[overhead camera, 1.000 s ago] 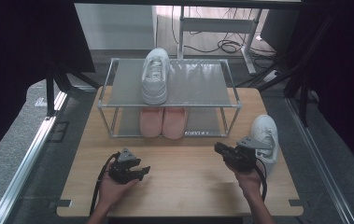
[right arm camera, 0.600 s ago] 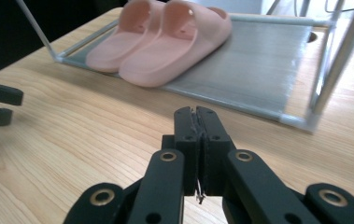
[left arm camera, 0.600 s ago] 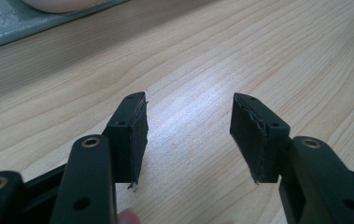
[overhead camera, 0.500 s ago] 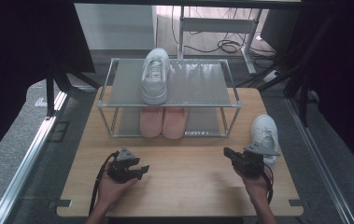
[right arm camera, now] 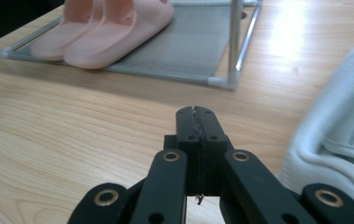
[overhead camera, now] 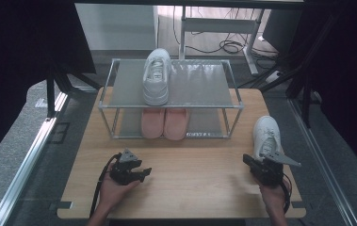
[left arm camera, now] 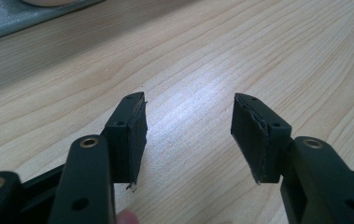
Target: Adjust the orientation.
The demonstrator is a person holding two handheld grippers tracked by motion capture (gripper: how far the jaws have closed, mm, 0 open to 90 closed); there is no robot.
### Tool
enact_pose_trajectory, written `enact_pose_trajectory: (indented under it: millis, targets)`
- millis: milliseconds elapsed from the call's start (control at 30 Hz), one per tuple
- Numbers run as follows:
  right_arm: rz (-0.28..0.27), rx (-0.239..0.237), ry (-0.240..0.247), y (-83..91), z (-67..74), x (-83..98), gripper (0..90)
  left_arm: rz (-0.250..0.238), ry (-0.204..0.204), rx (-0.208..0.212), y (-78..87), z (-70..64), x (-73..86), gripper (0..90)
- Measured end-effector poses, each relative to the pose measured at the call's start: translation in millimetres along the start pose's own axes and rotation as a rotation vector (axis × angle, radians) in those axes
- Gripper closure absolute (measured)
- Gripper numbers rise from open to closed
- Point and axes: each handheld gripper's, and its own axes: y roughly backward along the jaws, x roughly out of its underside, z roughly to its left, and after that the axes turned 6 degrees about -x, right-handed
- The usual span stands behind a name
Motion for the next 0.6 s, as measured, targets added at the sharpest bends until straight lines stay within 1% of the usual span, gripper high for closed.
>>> enact_pose_trajectory:
  millis: [133, 233, 367, 467, 533, 600]
  targets:
    - [0.003, 0.015, -0.004, 1.0, -5.0, 1.3, 90.0, 0.001, 0.003, 0.000, 0.0, 0.7, 0.0, 46.2]
    - [0.012, 0.044, 0.008, 1.3, -7.3, 2.3, 90.0, 0.001, 0.004, -0.002, 0.5, 1.2, -0.1, 46.1]
    - [0.020, 0.064, 0.009, 1.5, -11.1, 3.2, 90.0, 0.004, 0.005, 0.003, -0.3, 1.8, 0.3, 46.1]
    - [0.025, 0.074, 0.002, 2.4, -14.2, 4.3, 90.0, 0.006, 0.006, 0.006, -1.1, 1.4, 0.7, 45.6]
    - [0.026, 0.080, -0.004, 3.1, -16.7, 4.9, 90.0, 0.004, 0.009, 0.008, -1.7, 1.5, 0.7, 43.6]
    - [0.024, 0.074, -0.011, 3.6, -18.6, 5.5, 90.0, 0.009, 0.011, 0.011, -2.7, 2.1, 0.9, 41.5]
